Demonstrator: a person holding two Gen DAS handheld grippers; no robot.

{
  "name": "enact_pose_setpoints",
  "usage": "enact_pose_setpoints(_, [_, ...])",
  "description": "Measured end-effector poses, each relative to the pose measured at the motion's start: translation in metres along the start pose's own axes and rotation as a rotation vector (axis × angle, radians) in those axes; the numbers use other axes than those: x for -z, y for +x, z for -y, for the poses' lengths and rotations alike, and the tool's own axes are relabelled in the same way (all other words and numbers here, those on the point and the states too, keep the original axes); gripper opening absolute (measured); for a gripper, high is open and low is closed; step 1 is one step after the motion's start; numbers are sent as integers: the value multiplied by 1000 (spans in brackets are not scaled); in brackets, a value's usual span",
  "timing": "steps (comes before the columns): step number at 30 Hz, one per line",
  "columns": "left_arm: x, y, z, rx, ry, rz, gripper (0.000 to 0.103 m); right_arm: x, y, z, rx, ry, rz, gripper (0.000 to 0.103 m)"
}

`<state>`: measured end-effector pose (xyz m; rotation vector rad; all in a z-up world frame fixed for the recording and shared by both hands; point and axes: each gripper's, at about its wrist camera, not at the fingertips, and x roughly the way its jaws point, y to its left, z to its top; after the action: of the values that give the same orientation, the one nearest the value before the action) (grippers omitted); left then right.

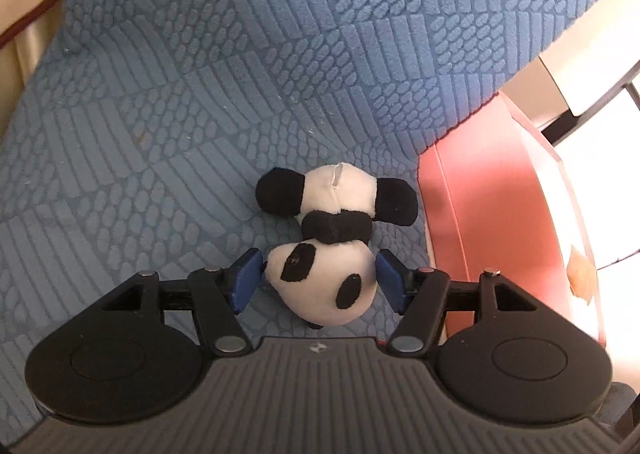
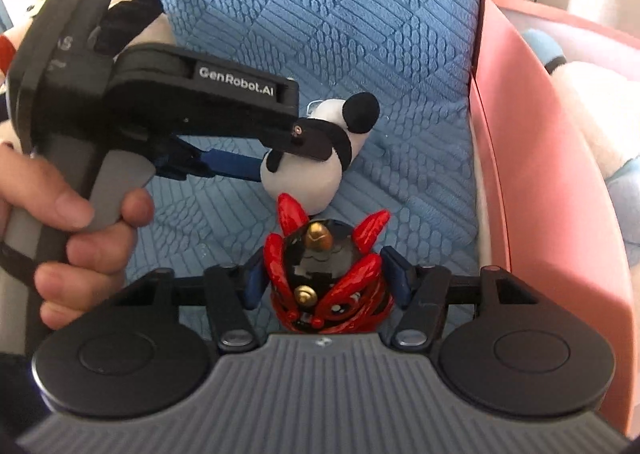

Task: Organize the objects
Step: 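Lift the panda with the left tool while the right tool lifts the red lion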

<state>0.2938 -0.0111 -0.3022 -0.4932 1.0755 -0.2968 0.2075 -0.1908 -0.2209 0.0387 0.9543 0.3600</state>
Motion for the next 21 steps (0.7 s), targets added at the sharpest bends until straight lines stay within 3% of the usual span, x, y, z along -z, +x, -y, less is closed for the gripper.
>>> enact_pose_setpoints(3, [-1, 10, 1, 10, -7, -23, 68, -2, -1, 4, -10, 21, -7, 62])
enact_pose_setpoints(12, [0, 23, 17, -25, 68, 25, 65, -4, -1, 5, 38, 9, 0, 62])
enact_pose_setpoints(21, [9, 2, 10, -94, 39, 35, 63, -5, -3, -2, 47, -12, 3, 62])
